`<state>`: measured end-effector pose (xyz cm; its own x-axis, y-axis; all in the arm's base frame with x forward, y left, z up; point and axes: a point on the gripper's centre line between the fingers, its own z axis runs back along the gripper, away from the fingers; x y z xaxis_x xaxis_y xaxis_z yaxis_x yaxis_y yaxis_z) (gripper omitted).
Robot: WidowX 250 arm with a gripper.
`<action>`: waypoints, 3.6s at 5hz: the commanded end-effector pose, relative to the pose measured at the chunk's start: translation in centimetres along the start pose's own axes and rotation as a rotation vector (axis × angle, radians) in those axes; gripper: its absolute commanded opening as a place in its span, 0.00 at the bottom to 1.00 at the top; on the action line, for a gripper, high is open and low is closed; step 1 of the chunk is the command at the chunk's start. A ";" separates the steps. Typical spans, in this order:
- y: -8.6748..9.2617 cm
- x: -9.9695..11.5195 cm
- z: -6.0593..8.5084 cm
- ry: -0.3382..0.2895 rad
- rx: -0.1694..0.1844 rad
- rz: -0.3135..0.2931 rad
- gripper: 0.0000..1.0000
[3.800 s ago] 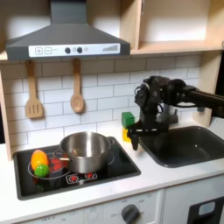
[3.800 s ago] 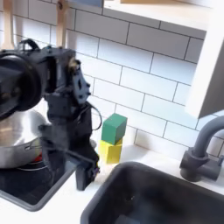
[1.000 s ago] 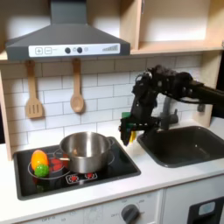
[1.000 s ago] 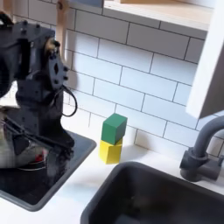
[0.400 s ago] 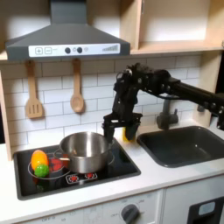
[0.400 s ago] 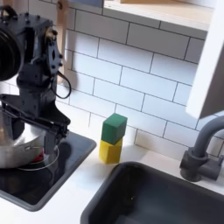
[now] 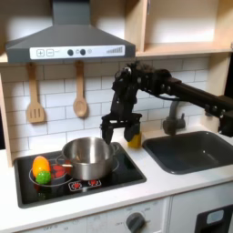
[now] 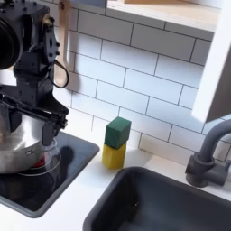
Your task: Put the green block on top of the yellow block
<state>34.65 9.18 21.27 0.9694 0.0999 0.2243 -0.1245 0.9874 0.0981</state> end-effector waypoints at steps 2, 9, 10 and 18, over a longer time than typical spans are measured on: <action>2.3 0.8 -1.0 0.048 0.005 0.074 1.00; 5.2 0.7 -5.2 0.078 0.034 0.065 1.00; 5.2 0.9 -5.7 0.093 0.015 0.057 1.00; 3.0 -0.8 -5.6 0.105 -0.038 0.010 1.00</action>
<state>34.89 12.38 15.82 0.9870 0.1082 0.1192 -0.1155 0.9917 0.0566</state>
